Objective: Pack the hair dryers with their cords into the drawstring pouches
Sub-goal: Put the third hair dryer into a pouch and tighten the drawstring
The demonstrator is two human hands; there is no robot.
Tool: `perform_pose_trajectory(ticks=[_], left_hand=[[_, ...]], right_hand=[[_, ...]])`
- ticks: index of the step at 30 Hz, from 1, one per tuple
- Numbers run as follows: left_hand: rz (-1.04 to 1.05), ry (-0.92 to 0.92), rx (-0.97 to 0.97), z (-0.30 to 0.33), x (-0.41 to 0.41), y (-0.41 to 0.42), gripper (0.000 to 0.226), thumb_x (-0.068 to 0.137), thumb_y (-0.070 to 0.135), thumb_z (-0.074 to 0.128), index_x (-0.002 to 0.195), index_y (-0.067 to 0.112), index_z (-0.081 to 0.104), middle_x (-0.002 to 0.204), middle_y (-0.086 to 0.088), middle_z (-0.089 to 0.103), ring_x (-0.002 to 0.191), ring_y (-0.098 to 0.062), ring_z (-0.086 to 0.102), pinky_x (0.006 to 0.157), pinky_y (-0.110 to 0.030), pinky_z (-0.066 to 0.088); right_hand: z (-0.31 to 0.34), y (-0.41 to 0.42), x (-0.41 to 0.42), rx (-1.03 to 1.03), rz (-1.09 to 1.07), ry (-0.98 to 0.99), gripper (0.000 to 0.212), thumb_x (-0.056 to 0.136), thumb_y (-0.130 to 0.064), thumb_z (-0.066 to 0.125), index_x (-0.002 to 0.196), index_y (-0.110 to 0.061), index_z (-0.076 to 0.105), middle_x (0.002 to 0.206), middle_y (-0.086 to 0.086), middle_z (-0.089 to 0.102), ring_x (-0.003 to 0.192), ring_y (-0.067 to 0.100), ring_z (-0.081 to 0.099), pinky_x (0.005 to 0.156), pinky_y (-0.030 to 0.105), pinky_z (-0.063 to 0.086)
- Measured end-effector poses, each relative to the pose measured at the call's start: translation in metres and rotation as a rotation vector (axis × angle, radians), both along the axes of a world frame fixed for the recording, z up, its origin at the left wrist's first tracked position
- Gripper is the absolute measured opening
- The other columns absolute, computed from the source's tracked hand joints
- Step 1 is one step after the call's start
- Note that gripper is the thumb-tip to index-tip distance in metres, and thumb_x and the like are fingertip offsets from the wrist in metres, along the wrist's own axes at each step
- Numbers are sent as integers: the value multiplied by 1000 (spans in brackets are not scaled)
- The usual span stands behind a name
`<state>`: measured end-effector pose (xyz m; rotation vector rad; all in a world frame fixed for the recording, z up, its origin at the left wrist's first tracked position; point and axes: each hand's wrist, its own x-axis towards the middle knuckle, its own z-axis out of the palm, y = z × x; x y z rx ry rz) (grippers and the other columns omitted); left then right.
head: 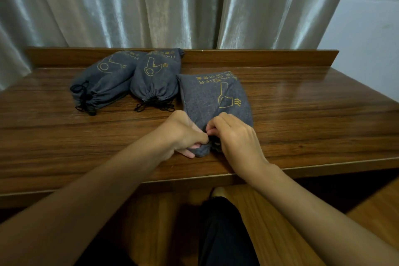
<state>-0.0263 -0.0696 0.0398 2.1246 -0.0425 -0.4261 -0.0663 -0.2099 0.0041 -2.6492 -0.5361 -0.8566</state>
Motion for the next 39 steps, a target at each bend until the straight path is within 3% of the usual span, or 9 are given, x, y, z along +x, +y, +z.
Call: perform_pose_trajectory(ticks=[5,11,15,17,23,27,30,33,39], left_hand=[[-67,34,151,15,3,-9,17,83,4,69,70,9,61,53,-3,58,43,-9,56,57,-30,59],[-116,-20,172,14,5,-2,15,84,15,75,73,12,66,71,-10,65,69,-20,64,78,-39,60],[-62,10,-23,4,4,14,10,79,14,80,84,7,75,72,-5,68,64,-6,64,62,-24,59],[-56,26,-53,1,6,18,11,77,13,81,86,8,76,73,-4,70,64,-4,65,62,-23,60],[-94,-132,173,3,5,2,15,72,21,84,73,9,77,77,-16,74,62,-25,64,71,-40,60],[-117,-124,213,4,7,-1,20,66,27,87,71,11,76,76,-16,73,55,-23,56,60,-33,53],[-92,-113,206,3,7,-1,21,65,28,87,72,11,76,61,-6,64,47,-19,48,54,-24,43],[-96,-88,191,3,6,-1,16,69,23,85,71,12,75,50,0,60,53,-20,55,58,-27,50],[-121,16,74,4,8,8,13,74,14,84,78,11,72,55,0,63,46,-3,58,46,-18,50]], right_hand=[[0,3,-2,-56,22,-10,9,78,3,69,82,-2,65,79,11,63,71,30,62,57,37,51],[3,1,4,-72,-16,78,9,82,3,63,88,-3,63,86,13,64,80,34,63,62,41,51],[-1,-1,10,-95,-34,79,11,82,1,69,86,-9,64,83,6,62,80,27,62,59,29,35],[-2,-2,12,-133,-12,100,12,84,0,66,89,-11,62,88,5,60,85,25,59,58,32,39],[3,-6,18,-68,6,302,23,83,4,55,90,-17,52,96,-2,54,97,22,52,71,37,44],[11,-3,22,79,-18,479,19,88,-3,56,83,-21,53,97,4,64,98,28,59,85,43,47],[15,-5,22,97,-45,555,18,86,-4,55,80,-21,58,83,-3,63,95,27,61,76,33,43],[18,-8,20,118,-79,608,23,86,-7,54,70,-23,56,74,-7,61,90,23,63,72,27,40],[16,-8,19,154,-92,616,28,88,-8,54,67,-26,54,78,-3,64,88,23,63,72,26,38]])
